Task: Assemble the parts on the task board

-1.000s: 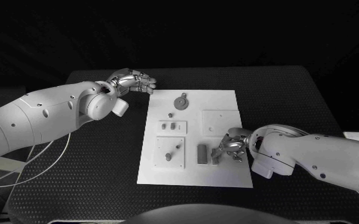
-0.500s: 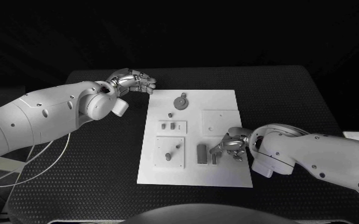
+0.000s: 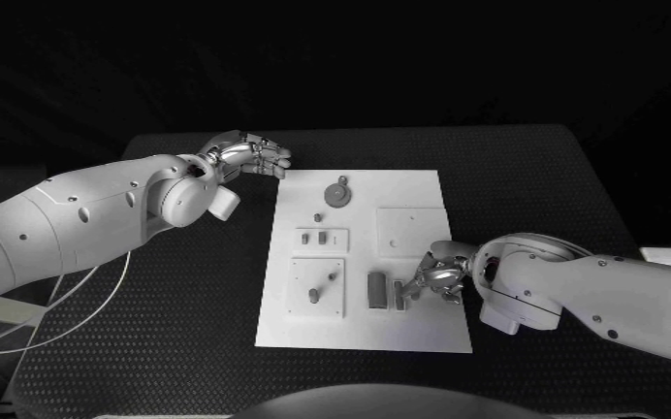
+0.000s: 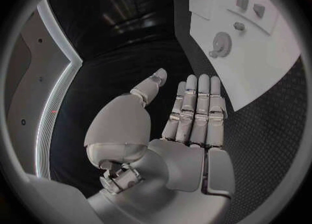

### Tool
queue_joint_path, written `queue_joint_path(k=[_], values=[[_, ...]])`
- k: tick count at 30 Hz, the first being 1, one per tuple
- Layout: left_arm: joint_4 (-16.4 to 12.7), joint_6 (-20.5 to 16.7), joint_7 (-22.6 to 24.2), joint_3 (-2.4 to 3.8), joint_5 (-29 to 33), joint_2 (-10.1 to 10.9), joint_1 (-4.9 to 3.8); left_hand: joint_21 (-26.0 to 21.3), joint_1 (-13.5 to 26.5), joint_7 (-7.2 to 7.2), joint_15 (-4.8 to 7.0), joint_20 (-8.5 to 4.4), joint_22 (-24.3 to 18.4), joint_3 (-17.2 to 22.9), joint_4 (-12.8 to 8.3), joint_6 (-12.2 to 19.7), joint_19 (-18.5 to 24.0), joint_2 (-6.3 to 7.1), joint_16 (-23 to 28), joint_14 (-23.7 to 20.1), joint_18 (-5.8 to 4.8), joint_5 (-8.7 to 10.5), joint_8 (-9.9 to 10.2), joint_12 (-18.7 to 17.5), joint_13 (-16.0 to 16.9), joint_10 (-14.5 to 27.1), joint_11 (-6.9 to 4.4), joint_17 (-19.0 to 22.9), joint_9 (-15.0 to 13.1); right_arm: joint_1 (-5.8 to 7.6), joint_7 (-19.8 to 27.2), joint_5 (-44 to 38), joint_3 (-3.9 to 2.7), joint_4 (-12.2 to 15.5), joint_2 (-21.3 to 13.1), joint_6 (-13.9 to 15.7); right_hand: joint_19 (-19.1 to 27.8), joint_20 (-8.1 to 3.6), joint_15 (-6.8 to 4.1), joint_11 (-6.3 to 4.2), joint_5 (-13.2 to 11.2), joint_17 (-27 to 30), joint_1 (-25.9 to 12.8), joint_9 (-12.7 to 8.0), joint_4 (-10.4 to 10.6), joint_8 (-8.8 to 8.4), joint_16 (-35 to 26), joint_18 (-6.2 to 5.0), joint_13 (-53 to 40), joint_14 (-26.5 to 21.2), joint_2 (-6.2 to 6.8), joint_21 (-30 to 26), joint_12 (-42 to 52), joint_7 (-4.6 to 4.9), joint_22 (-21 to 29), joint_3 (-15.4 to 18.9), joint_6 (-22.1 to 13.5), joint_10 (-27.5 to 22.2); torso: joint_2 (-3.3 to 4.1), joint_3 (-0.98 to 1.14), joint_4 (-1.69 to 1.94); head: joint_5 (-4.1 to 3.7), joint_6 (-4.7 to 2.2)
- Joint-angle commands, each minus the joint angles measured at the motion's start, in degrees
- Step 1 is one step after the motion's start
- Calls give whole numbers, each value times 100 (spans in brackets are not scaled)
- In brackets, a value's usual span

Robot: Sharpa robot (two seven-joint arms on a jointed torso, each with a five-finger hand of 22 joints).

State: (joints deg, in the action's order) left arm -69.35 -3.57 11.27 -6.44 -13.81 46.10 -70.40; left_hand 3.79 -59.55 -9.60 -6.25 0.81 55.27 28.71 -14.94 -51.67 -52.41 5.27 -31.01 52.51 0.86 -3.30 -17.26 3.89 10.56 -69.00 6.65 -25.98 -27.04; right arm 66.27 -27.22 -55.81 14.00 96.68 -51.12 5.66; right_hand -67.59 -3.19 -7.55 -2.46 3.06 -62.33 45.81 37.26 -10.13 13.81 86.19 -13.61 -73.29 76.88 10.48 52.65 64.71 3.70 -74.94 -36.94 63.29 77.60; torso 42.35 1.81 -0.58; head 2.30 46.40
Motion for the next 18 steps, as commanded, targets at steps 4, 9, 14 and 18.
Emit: queue_joint_path(k=[4, 9, 14, 18], values=[[-16, -39, 159, 2, -5, -16, -3, 19, 62, 2, -30, 1, -6, 0, 32, 38, 46, -11, 42, -25, 103, 12, -10, 10, -6, -19, 1, -14, 7, 90, 809, -145, -4, -75, -110, 84, 5, -25, -44, 17, -20, 18, 26, -1, -53, -18, -34, -139, -1, -18, 14, -5, 20, 33, -85, 20, -46, -25, -5, -1, -8, -43, -85], [1, -181, 268, 2, 56, -47, -2, 19, 69, 0, -31, 2, -6, -4, 36, 43, 48, -8, 45, -24, 103, 12, -7, 8, -8, -14, 3, -20, 9, 334, 1697, 343, -16, -296, -143, 199, 27, -12, -14, 60, -20, 107, 61, -20, -92, -78, -63, -139, 18, -73, -2, -23, -10, 78, -80, 20, -176, -50, -17, 0, -8, -90, -247], [45, -343, 392, 3, 242, -104, -2, 23, 60, -7, -20, -4, -6, 3, 36, 65, 42, -17, 33, 6, 107, 11, 4, -4, -17, 15, 15, -37, 15, 569, 2863, 1195, -93, -929, 72, 366, 123, 16, 31, 117, -23, 403, 151, -33, -176, -153, -157, -133, 185, -284, -137, -70, -305, 145, -77, 0, -347, -281, -47, -16, -16, -158, -502], [162, -365, 447, 6, 276, -159, -4, 27, 52, -3, -4, -10, -6, 12, 38, 83, 36, -34, 25, 40, 106, 11, 11, -10, -27, 46, 27, -60, 22, 632, 3453, 2114, -212, -1732, 433, 550, 423, 156, 121, 206, -13, 939, 266, 5, -442, -190, -426, -104, 409, -798, -364, -219, -733, 218, -66, 73, -518, -721, -119, -36, -37, -187, -705]])
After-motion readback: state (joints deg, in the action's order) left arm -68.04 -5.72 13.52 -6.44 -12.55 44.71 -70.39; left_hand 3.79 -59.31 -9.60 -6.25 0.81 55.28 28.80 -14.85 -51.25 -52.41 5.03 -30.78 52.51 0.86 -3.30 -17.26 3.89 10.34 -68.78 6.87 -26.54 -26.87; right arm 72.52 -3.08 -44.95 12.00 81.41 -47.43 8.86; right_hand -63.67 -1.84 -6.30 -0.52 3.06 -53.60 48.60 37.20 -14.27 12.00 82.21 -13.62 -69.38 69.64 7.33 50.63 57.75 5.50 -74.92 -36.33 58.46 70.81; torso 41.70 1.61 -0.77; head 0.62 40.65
